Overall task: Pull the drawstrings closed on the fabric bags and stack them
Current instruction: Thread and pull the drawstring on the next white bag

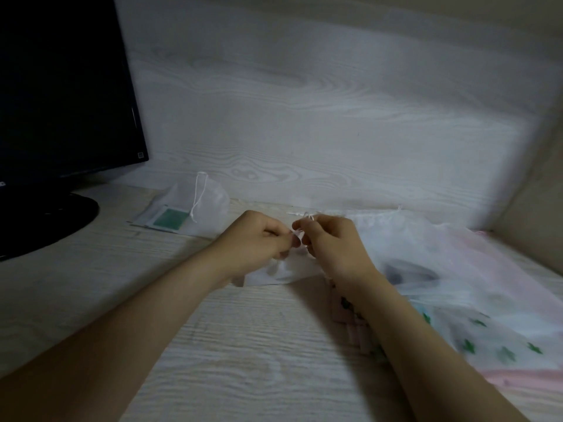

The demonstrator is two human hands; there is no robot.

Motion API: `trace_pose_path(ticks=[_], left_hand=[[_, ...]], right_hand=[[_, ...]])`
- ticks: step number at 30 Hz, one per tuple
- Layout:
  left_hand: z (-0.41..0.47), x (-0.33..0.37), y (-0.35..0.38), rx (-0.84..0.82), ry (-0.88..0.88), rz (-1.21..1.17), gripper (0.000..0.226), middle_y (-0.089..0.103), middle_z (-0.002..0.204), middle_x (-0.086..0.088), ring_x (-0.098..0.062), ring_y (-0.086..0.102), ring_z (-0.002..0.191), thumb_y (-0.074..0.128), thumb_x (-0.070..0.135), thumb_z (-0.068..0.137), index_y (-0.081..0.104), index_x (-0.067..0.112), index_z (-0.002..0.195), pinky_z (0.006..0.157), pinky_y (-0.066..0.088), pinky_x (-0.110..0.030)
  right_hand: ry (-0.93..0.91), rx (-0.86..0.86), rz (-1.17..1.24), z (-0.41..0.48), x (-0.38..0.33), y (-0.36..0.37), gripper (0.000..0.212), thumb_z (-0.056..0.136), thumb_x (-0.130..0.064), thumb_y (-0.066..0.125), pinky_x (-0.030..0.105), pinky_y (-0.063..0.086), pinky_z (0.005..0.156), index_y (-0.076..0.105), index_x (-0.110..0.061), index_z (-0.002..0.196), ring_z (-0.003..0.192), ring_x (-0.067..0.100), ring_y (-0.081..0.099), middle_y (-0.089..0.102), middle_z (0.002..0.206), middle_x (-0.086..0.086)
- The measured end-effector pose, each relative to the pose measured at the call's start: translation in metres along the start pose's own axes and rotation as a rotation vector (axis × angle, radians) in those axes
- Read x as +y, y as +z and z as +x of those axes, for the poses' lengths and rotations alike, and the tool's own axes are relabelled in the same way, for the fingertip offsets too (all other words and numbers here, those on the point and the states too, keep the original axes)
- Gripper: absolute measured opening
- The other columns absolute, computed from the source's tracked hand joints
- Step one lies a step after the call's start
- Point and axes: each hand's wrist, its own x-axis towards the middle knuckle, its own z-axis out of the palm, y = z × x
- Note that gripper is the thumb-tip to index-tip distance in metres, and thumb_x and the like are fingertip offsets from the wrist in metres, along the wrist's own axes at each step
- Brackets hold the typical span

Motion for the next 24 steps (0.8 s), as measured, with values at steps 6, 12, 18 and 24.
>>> trace_pose_path(ticks=[6,12,18,24], left_hand=[[0.001,0.003,-0.004,-0.013,-0.082,-0.125,0.018,0.068,0.072,-0.007,-0.013,0.061,0.07,0.066,0.008,0.096,0.084,0.006,0.095,0.076,0.05,-0.027],[-0.005,0.009,-0.007,-0.159,-0.107,-0.048,0.023,0.06,0.066,-0.006,-0.013,0.053,0.066,0.072,0.014,0.094,0.075,-0.001,0.076,0.068,0.046,-0.021],[-0.013,0.02,-0.01,-0.286,-0.118,-0.019,0.037,0.064,0.068,-0.004,-0.014,0.052,0.065,0.059,0.015,0.097,0.081,0.018,0.067,0.064,0.043,-0.022],[-0.013,0.018,-0.008,-0.322,-0.122,-0.093,0.03,0.071,0.075,-0.009,-0.034,0.059,0.088,0.069,0.026,0.1,0.084,0.014,0.077,0.084,0.045,-0.039]], right_hand=[[-0.198,0.095,-0.304,-0.009,0.001,-0.004,0.021,0.089,-0.022,0.051,0.02,0.037,0.055,0.063,-0.021,0.106,0.06,0.007,0.058,0.063,0.057,-0.002],[0.121,0.047,0.226,-0.003,-0.009,-0.013,0.023,0.086,-0.014,0.052,0.027,0.034,0.051,0.072,-0.01,0.093,0.051,0.014,0.044,0.052,0.056,-0.005],[0.238,-0.094,0.609,-0.004,-0.013,-0.019,0.016,0.094,-0.007,0.062,0.027,0.039,0.049,0.072,-0.001,0.106,0.054,0.016,0.045,0.062,0.073,0.008],[0.158,-0.118,0.687,-0.001,-0.011,-0.02,0.031,0.098,-0.005,0.058,0.035,0.055,0.093,0.063,-0.009,0.128,0.097,0.023,0.076,0.078,0.111,0.01]])
